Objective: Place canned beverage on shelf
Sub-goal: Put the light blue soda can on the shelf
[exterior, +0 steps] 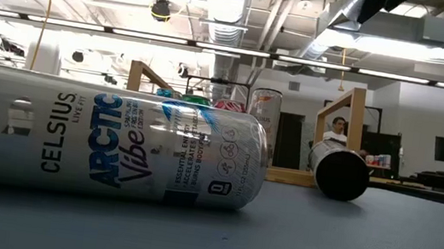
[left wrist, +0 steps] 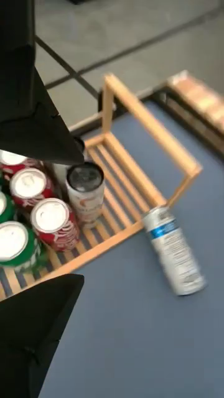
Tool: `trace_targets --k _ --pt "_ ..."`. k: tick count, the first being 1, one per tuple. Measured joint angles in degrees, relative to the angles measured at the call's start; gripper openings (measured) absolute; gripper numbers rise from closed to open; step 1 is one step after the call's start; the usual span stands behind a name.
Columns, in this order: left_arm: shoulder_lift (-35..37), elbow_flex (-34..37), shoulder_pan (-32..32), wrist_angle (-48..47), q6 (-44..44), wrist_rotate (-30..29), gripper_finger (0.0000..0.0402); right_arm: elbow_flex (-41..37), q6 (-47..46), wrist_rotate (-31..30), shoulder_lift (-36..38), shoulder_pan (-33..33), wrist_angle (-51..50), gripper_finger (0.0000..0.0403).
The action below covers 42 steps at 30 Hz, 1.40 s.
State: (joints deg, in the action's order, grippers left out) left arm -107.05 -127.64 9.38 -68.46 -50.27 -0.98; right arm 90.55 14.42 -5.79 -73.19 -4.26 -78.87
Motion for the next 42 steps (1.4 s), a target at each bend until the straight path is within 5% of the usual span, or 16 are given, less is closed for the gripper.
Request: trace_targets --k 8,20,30,42 --pt "9.98 0.06 -0.10 0.06 14.22 -1.22 0.0288 -4.82 13.20 2.98 -9.40 4.56 4.94 0.0320" --pt "16.10 0.06 -0.08 -3.10 17.65 -1.96 0.0288 -13.16 31.22 4.03 -19.14 14.15 18.28 0.0320" --pt "16.08 0.14 -0.08 -11.18 17.94 0.91 0.0288 -13.91 37.96 2.57 -33.10 11.55 21.09 0.0320" --pt "16.07 0.14 -0.10 -11.77 16.88 0.77 0.0288 -22.09 35.39 -0.12 -33.60 7.35 26.96 0.0317"
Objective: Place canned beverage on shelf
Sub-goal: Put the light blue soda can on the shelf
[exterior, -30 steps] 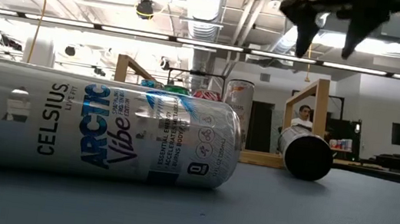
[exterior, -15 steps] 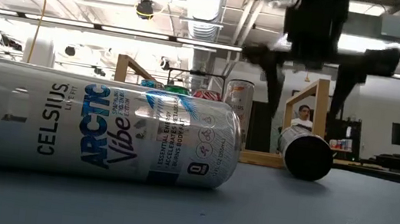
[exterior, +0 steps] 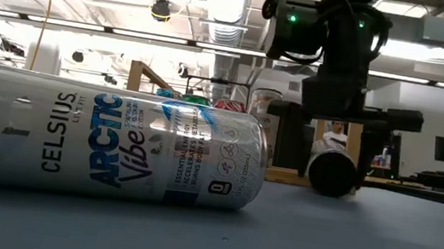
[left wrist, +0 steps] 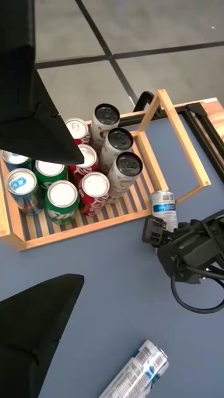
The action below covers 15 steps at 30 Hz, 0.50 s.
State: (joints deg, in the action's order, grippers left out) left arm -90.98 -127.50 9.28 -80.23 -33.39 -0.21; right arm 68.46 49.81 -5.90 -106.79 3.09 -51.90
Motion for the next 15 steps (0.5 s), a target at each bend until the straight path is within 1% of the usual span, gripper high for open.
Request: trace_targets --k 3,7,8,12,14,15 --pt "0.00 0.00 0.00 -0.04 0.00 0.00 0.0288 -0.42 -2.43 -0.07 0.00 0.22 1.46 0.0303" --pt "0.04 0.00 0.02 -0.08 0.07 0.76 0.0288 2.05 -5.85 -1.02 0.18 1.39 0.24 0.0270" --pt "0.07 0.00 0.02 -0.03 0.07 1.20 0.0288 2.94 -7.27 -0.72 0.24 1.35 0.11 0.0266" --pt "0.11 0.00 -0.37 0.52 0.33 2.02 0.0288 6.35 -13.89 3.85 3.40 0.44 -0.83 0.0263" --pt "0.11 0.00 -0.87 0.60 0.24 2.24 0.0288 7.63 -18.53 7.88 5.55 -0.51 -2.14 0.0243" --pt "0.11 0.00 -1.16 0.69 0.04 2.39 0.0288 8.19 -20.15 9.41 6.58 -1.11 -2.68 0.0240"
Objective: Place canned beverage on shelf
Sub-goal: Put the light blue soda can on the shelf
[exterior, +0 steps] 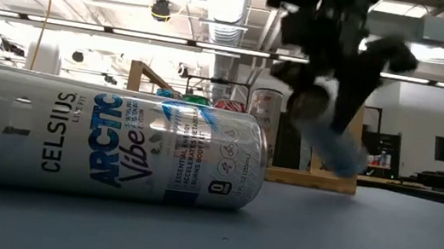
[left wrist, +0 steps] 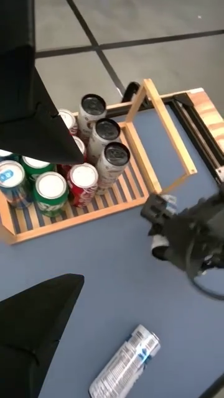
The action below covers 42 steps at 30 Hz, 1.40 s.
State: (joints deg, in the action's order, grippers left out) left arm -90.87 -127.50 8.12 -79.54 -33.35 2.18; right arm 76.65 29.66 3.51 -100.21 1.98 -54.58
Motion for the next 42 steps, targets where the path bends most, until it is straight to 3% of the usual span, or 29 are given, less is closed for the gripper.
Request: trace_targets --k 3,11,16,21,30,37,42 --pt "0.02 0.00 -1.14 1.22 -0.74 0.11 0.0288 2.24 -4.57 5.06 3.54 -2.81 0.41 0.0240" --pt "-1.69 0.00 -5.50 5.90 -5.44 0.06 0.0288 5.77 -14.75 11.11 10.58 -8.68 6.24 0.0239" --pt "-4.27 -0.01 -9.06 9.49 -13.12 -2.58 0.0288 6.46 -20.86 18.19 12.57 -11.42 10.22 0.0239" --pt "-7.50 0.00 -11.88 9.77 -21.83 -8.61 0.0288 6.46 -22.85 19.03 12.57 -12.33 12.89 0.0242" --pt "-12.42 0.00 -12.28 11.22 -26.57 -13.69 0.0288 6.46 -24.23 22.67 12.59 -11.47 17.89 0.0247" --pt "-12.36 1.03 -12.29 16.91 -26.79 -12.77 0.0288 6.46 -24.55 23.84 12.59 -10.87 21.43 0.0248" --pt "-12.31 3.41 -12.58 17.21 -27.89 -8.88 0.0288 6.47 -26.27 27.07 12.57 -10.93 23.73 0.0248"
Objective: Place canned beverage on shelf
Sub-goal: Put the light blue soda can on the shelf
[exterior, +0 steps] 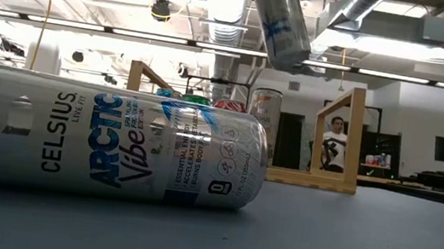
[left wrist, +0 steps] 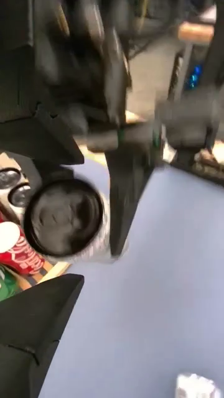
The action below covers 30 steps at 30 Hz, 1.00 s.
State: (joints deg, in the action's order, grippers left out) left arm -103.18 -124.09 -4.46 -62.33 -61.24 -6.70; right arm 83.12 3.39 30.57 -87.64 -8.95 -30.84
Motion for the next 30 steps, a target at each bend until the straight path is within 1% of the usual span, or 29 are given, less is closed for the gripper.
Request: trace_targets --k 6,11,15,18,20,24,27,30 --pt "-0.15 2.48 -0.77 1.66 -1.55 -2.55 0.0288 0.03 -0.42 2.55 0.00 0.37 0.35 0.0249" --pt "-0.15 2.51 -0.71 2.01 0.66 -3.75 0.0288 0.04 -0.58 2.08 0.02 0.32 1.45 0.0249" --pt "-0.15 2.58 -0.71 1.95 2.76 -6.47 0.0288 0.04 -1.38 -5.56 0.04 0.37 1.16 0.0249" --pt "-0.05 2.58 -0.71 2.56 6.02 -8.21 0.0288 0.04 -1.46 -14.04 0.04 0.74 1.35 0.0249" --pt "0.00 2.58 -0.73 2.48 8.72 -9.49 0.0288 0.04 -1.39 -18.41 0.04 0.92 1.22 0.0249" --pt "0.00 2.58 -0.73 2.37 12.12 -10.71 0.0288 0.04 -0.35 -21.13 0.04 1.84 1.60 0.0249" --pt "0.00 2.58 -0.71 2.37 13.04 -11.24 0.0288 0.04 -0.36 -25.40 0.04 3.01 2.72 0.0249" --pt "0.00 2.58 -0.71 2.32 16.53 -12.67 0.0288 0.06 -0.13 -29.28 0.04 3.93 3.63 0.0249"
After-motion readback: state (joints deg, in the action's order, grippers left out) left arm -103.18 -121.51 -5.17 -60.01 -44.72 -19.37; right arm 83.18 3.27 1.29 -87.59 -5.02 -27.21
